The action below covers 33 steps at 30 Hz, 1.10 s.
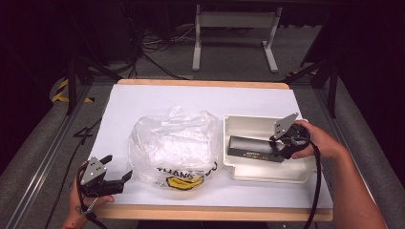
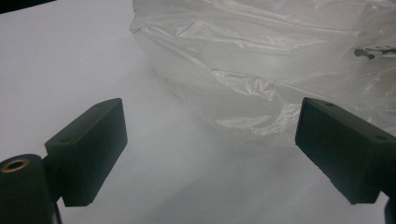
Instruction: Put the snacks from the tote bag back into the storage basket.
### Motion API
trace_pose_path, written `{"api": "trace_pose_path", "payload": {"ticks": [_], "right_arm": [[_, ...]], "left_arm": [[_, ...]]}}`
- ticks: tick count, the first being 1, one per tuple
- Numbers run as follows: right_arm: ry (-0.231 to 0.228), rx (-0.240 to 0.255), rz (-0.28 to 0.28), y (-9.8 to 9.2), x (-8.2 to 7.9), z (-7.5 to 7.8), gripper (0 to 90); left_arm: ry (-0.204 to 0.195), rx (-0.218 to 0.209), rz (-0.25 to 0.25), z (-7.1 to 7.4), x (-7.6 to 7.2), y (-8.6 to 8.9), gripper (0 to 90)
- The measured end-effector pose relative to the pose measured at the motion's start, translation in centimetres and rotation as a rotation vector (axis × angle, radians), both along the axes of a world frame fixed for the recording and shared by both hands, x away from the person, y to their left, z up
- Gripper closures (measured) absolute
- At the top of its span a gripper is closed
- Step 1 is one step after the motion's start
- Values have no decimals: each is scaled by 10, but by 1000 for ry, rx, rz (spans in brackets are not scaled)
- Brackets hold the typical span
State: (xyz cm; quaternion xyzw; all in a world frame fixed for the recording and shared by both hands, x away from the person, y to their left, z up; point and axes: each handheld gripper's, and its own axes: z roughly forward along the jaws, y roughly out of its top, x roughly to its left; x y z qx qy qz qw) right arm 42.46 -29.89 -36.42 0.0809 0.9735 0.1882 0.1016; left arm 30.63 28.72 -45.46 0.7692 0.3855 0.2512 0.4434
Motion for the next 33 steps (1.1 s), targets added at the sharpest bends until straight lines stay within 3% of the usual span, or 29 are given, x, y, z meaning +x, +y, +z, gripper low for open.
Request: {"api": "trace_pose_path", "payload": {"ticks": [17, 22, 33], "right_arm": [[-69, 65, -58, 0, -5, 9, 356], [-84, 152, -72, 0, -12, 15, 325], [-159, 244, -176, -1, -24, 24, 266]], "left_arm": [[3, 7, 1, 0, 1, -1, 101], [2, 10, -4, 0, 2, -1, 100], [1, 7, -13, 0, 4, -3, 100]]}}
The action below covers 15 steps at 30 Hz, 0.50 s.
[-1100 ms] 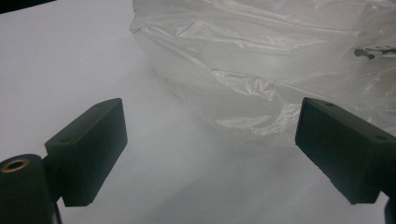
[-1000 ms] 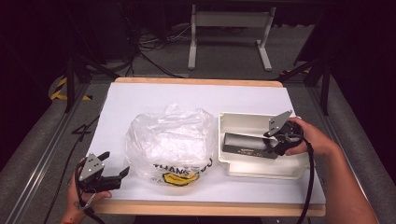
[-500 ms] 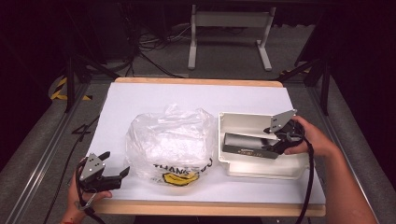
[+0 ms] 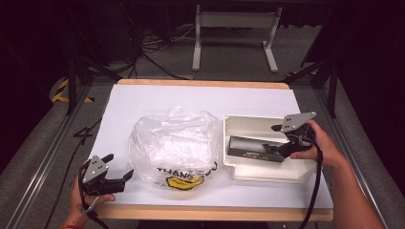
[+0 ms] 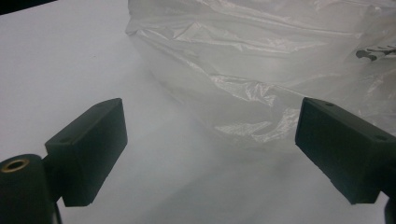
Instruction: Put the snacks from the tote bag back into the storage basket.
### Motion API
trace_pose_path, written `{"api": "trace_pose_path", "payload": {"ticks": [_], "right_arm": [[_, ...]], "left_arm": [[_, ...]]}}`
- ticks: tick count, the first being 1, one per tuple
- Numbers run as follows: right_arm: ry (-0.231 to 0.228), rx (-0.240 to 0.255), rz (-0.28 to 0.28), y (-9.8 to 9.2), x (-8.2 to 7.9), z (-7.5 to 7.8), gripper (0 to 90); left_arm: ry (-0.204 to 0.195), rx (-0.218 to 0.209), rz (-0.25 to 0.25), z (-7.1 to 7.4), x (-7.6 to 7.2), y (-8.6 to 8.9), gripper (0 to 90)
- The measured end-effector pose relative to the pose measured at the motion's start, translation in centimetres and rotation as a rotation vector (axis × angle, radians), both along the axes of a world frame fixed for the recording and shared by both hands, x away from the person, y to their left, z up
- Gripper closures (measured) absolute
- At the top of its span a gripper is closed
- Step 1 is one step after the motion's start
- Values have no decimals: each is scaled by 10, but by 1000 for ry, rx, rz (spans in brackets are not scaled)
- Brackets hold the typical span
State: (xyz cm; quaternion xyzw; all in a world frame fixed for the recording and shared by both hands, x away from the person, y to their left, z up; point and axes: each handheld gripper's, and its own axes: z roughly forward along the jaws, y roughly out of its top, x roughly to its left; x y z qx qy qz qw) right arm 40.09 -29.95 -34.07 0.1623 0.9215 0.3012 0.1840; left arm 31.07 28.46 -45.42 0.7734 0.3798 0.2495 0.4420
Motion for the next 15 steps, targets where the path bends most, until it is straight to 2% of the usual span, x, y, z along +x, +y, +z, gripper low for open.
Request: {"api": "trace_pose_path", "payload": {"ticks": [11, 15], "right_arm": [[-40, 27, -74, 0, -12, 6, 243], [-63, 31, -121, -1, -20, 6, 221]], "left_arm": [[-3, -2, -2, 1, 0, 1, 100], [-3, -3, -3, 1, 0, 1, 101]]}}
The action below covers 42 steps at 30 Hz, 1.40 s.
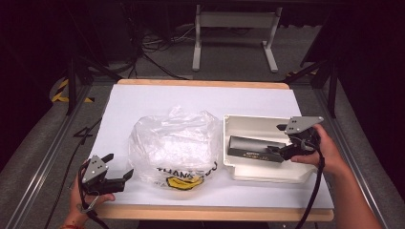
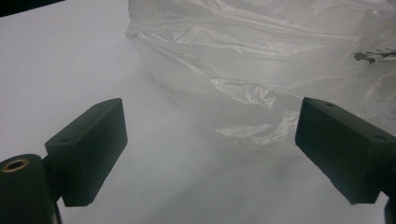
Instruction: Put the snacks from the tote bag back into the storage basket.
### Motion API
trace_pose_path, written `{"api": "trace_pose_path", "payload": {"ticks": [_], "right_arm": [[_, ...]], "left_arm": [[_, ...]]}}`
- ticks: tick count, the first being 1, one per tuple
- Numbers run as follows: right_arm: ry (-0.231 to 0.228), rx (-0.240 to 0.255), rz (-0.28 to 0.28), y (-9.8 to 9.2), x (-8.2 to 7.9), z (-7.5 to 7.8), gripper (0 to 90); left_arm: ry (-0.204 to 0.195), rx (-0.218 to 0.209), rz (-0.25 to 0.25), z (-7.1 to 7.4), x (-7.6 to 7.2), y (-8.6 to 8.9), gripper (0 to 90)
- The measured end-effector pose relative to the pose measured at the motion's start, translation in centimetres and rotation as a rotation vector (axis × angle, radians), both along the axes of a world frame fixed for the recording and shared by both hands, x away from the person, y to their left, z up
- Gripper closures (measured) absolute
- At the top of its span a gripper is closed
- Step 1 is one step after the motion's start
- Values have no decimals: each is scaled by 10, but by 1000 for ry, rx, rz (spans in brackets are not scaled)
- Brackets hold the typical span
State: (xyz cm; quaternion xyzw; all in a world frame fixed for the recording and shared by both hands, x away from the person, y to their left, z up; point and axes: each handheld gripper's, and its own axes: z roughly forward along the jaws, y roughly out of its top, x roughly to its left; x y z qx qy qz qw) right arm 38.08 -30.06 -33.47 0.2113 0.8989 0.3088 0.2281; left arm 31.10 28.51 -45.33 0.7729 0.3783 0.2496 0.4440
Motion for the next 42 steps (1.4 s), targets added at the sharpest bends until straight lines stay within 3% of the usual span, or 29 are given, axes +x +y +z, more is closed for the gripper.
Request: {"api": "trace_pose_path", "payload": {"ticks": [26, 35, 42], "right_arm": [[-74, 84, -177, -19, -28, -10, 149], [-112, 169, -260, -37, -44, -16, 103], [-131, 189, -321, -51, -57, -23, 94]], "left_arm": [[-3, -9, -2, 1, -1, 0, 101], [-3, -9, -1, 1, -2, 1, 100], [-3, -5, -3, 1, -2, 0, 100]]}}
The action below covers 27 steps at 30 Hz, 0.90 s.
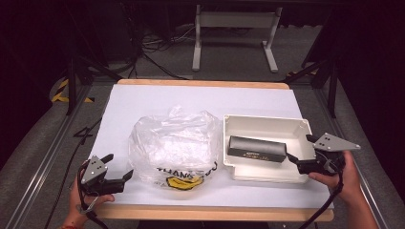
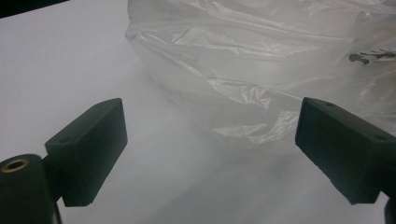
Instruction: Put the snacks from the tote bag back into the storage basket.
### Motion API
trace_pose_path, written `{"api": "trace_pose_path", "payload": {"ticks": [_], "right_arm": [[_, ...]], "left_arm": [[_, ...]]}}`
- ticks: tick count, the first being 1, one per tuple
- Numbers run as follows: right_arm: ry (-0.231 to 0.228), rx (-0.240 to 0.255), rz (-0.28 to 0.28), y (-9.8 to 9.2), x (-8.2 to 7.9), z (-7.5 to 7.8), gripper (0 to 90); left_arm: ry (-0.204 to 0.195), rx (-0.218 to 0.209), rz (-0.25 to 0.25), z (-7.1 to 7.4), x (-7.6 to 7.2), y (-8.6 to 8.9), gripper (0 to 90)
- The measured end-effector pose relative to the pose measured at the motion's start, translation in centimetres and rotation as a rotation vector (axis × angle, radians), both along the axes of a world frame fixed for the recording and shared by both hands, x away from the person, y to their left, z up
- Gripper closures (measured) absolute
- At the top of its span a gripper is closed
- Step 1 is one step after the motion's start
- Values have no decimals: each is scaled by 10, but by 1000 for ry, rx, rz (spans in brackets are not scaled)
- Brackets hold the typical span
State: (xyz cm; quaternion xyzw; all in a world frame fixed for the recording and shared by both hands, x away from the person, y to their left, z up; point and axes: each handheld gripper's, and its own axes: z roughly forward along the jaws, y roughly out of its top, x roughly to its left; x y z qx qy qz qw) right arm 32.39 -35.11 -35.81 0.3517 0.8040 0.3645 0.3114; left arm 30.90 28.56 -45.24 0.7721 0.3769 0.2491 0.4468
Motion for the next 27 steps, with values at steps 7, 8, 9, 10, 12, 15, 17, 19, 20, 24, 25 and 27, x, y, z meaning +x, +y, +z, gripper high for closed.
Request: {"api": "trace_pose_path", "payload": {"ticks": [7, 8, 9, 10, 12, 15, 17, 19, 20, 24, 25, 27], "right_arm": [[-4, 11, -27, -6, -7, -5, 92], [-8, 18, -33, -8, -9, -6, 92], [-11, 23, -39, -8, -10, -7, 90], [-14, 34, -47, -10, -12, -9, 90], [-14, 48, -52, -11, -14, -11, 88], [-15, 59, -57, -12, -18, -16, 87], [-23, 56, -62, -13, -20, -17, 87], [-34, 84, -78, -14, -24, -19, 82], [-46, 90, -82, -14, -26, -19, 82], [-69, 128, -111, -19, -30, -21, 77], [-81, 140, -123, -21, -32, -22, 77], [-80, 178, -142, -24, -35, -26, 73]], "left_arm": [[1, -2, 2, 0, 0, 0, 100], [0, -2, 3, 0, 0, 1, 101], [0, -2, 4, 0, 0, 1, 100], [0, -3, 4, 0, 0, 1, 101], [1, -5, 4, 0, 0, 1, 101], [2, -11, 6, 0, 1, 1, 100], [2, -14, 6, 0, 1, 1, 100], [-3, -20, 8, 1, 1, 2, 101], [-3, -20, 8, 1, 1, 2, 100], [-12, -36, 12, 3, 1, 2, 101], [-12, -40, 11, 4, 1, 2, 100], [-13, -44, 11, 4, 1, 2, 101]]}}
